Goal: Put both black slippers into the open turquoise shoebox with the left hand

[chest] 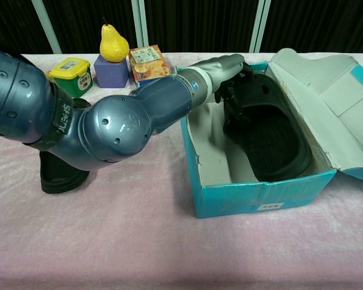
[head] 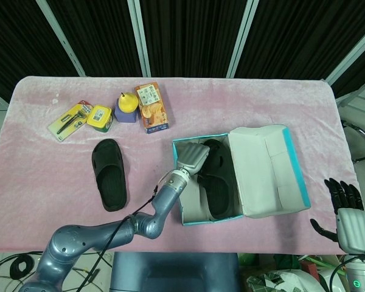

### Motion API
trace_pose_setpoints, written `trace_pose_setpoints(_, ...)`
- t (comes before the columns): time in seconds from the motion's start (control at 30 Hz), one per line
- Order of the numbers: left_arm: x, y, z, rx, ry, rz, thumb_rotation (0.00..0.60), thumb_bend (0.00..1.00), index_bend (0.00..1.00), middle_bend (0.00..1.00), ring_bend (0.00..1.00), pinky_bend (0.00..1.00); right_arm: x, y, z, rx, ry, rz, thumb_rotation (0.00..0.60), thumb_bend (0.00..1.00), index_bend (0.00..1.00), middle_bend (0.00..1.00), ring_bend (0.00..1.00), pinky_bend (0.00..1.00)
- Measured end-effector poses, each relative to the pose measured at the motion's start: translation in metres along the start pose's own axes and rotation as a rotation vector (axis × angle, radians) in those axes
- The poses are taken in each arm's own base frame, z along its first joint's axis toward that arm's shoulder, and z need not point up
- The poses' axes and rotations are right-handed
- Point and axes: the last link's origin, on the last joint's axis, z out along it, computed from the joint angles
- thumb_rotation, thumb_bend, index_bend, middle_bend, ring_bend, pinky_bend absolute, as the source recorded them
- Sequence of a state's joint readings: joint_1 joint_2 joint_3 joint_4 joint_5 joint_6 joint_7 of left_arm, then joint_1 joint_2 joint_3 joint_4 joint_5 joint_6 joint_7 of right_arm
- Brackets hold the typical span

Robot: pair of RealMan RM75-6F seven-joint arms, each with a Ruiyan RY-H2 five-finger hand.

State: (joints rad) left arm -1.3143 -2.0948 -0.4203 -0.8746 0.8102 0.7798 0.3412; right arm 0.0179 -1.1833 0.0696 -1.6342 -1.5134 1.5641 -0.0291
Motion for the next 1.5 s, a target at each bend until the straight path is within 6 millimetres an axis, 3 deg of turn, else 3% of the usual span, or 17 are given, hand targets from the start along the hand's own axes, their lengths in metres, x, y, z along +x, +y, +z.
trace_pose_setpoints(0.23, -0.007, 0.003, 0.0, -0.02, -0.006, 0.091, 0.6, 0.04, 0.25, 0.4, 0.35, 0.41, -0.001, 0.001, -0.001, -0.002, -0.002, 0.002, 0.6, 0.11, 0.09, 0.06, 0.0, 0.04)
trace_pose_setpoints(0.33, -0.007, 0.002, 0.0, -0.023, 0.005, 0.121, 0.6, 0.01, 0.11, 0.23, 0.2, 0.34, 0.0, 0.001, -0.001, -0.001, -0.001, 0.003, 0.6, 0.11, 0.09, 0.06, 0.0, 0.04)
trace_pose_setpoints(0.4, -0.007, 0.002, 0.0, -0.022, 0.005, 0.117, 0.6, 0.0, 0.02, 0.06, 0.05, 0.22, 0.0, 0.0, -0.001, 0.0, -0.001, 0.003, 0.6, 0.11, 0.09, 0.06, 0.0, 0.04)
trace_pose_setpoints(0.47, -0.007, 0.002, -0.001, -0.022, 0.011, 0.116, 0.6, 0.0, 0.0, 0.0, 0.0, 0.12, 0.0, 0.0, -0.001, 0.001, -0.001, 0.003, 0.6, 0.11, 0.09, 0.06, 0.0, 0.04)
trace_pose_setpoints(0.6, -0.006, 0.002, -0.002, -0.03, 0.01, 0.096, 0.6, 0.0, 0.0, 0.0, 0.0, 0.01, 0.0, -0.001, -0.001, 0.001, 0.0, 0.004, 0.6, 0.11, 0.09, 0.06, 0.0, 0.04)
trace_pose_setpoints(1.0, 0.015, -0.001, -0.013, -0.062, 0.039, 0.034, 0.6, 0.0, 0.0, 0.0, 0.0, 0.0, 0.0, -0.002, -0.002, 0.007, 0.001, 0.006, 0.6, 0.11, 0.09, 0.06, 0.0, 0.04)
trace_pose_setpoints(1.3, 0.053, -0.008, -0.05, -0.115, 0.14, -0.007, 0.6, 0.0, 0.0, 0.0, 0.0, 0.0, 0.001, -0.004, 0.001, 0.02, 0.0, 0.002, 0.6, 0.11, 0.09, 0.06, 0.0, 0.04)
trace_pose_setpoints(1.5, 0.077, -0.018, -0.091, -0.128, 0.171, -0.058, 0.6, 0.0, 0.04, 0.05, 0.01, 0.07, 0.001, -0.005, 0.003, 0.029, -0.001, 0.005, 0.6, 0.11, 0.09, 0.06, 0.0, 0.04)
